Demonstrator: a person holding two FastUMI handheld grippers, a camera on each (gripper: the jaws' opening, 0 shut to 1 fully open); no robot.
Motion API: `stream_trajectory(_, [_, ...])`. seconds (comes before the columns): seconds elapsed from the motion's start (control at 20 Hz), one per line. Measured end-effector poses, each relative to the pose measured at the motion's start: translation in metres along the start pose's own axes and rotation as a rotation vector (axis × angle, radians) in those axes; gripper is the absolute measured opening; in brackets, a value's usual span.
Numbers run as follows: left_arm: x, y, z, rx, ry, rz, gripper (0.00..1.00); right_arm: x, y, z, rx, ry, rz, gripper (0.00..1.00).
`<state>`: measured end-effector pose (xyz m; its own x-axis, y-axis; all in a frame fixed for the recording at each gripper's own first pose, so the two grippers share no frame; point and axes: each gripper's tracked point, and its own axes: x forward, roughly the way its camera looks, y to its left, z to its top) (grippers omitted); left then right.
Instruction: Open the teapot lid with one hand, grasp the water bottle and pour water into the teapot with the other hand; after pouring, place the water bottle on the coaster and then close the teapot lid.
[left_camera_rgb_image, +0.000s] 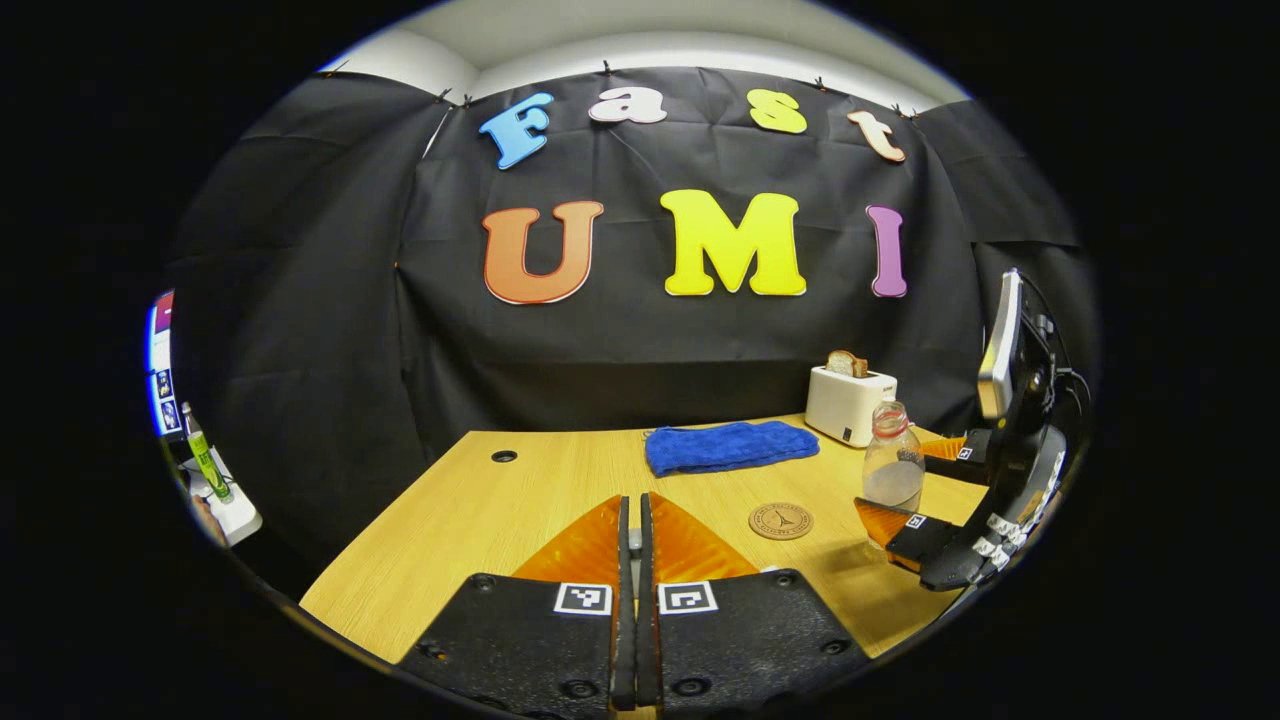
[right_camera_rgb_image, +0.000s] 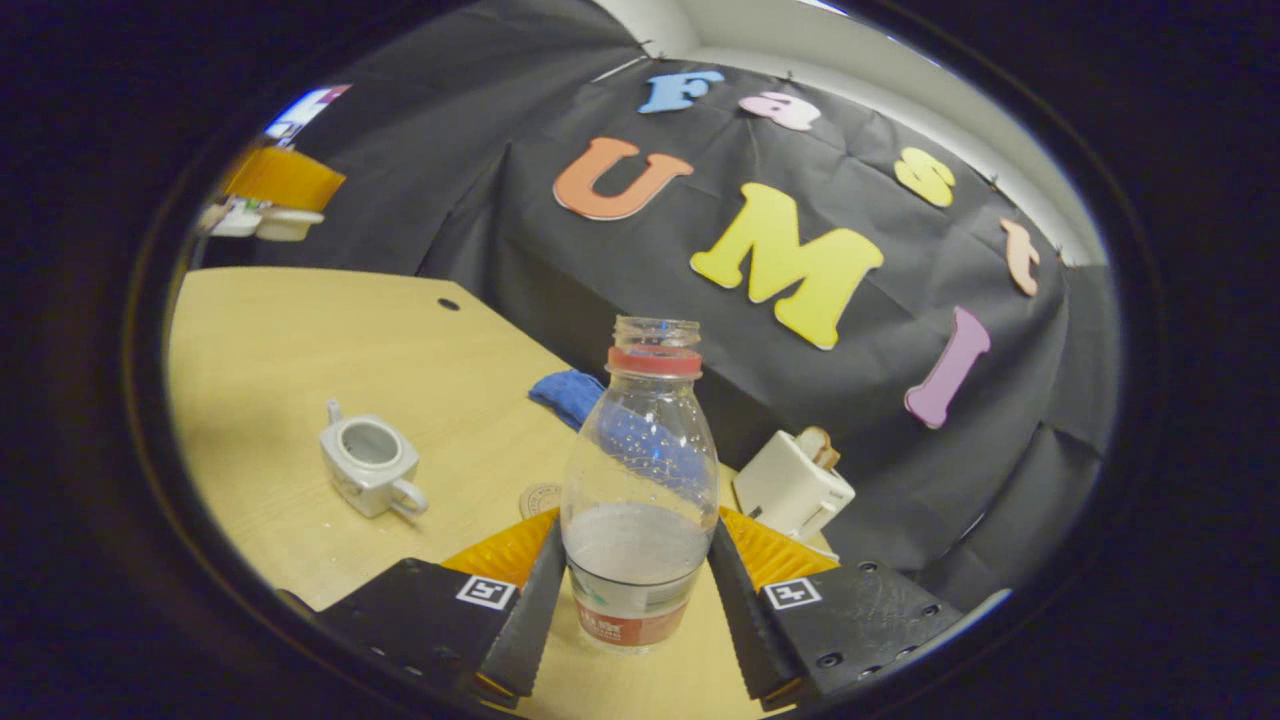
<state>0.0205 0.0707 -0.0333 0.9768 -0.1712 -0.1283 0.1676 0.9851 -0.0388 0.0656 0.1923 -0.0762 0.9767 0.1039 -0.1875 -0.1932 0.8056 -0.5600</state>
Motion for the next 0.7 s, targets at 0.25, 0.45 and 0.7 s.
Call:
stream_trajectory(0.25, [-0.009,0.016,0.013,-0.044,-0.044,0.033,0.03,0.010,0.010,-0.004,-0.245,0.026,-0.029,0.76])
stream_trajectory(0.45, [-0.010,0.032,0.010,-0.043,-0.037,0.053,0.03,0.017,0.020,-0.015,-0.429,0.049,-0.048,0.76])
stream_trajectory(0.7, [-0.013,0.037,0.009,-0.072,-0.035,0.046,0.03,0.022,0.025,-0.016,-0.610,0.043,-0.089,0.77])
